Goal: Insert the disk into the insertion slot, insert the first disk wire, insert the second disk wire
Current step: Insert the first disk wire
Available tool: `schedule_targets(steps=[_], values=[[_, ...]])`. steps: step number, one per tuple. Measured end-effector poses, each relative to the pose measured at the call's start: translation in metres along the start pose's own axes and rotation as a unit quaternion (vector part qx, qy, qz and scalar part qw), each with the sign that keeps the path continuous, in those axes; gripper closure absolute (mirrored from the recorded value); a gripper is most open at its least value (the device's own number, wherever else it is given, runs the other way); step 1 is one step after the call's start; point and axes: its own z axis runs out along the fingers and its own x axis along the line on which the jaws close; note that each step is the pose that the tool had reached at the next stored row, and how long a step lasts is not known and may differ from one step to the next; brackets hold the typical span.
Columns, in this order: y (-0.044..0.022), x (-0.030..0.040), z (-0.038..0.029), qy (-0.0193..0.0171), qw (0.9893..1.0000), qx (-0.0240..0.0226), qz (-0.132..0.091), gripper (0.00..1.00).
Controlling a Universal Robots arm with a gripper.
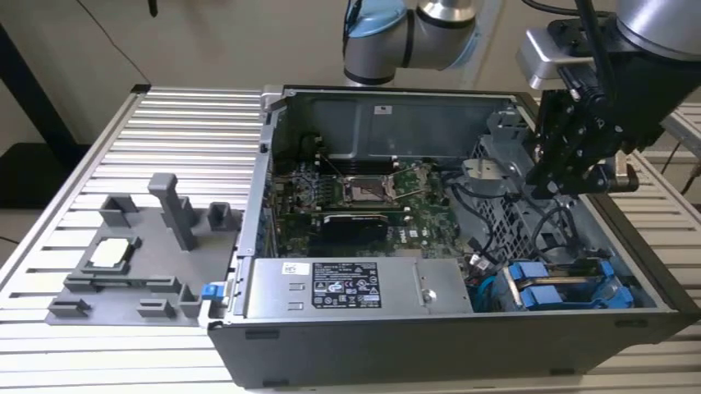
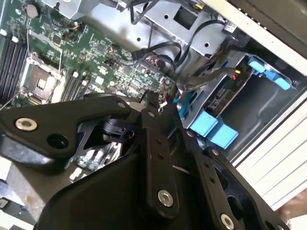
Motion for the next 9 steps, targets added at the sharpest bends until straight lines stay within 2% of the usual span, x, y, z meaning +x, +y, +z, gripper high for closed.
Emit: schedule_targets(steps=[6,9], values=[[0.003,0.0007,0.004,-0.0007,0.9996,-0.0078,-0.026,0.73],[0.01,0.001,0.0046,-0.0008,0.9996,-0.0082,-0.029,0.73]])
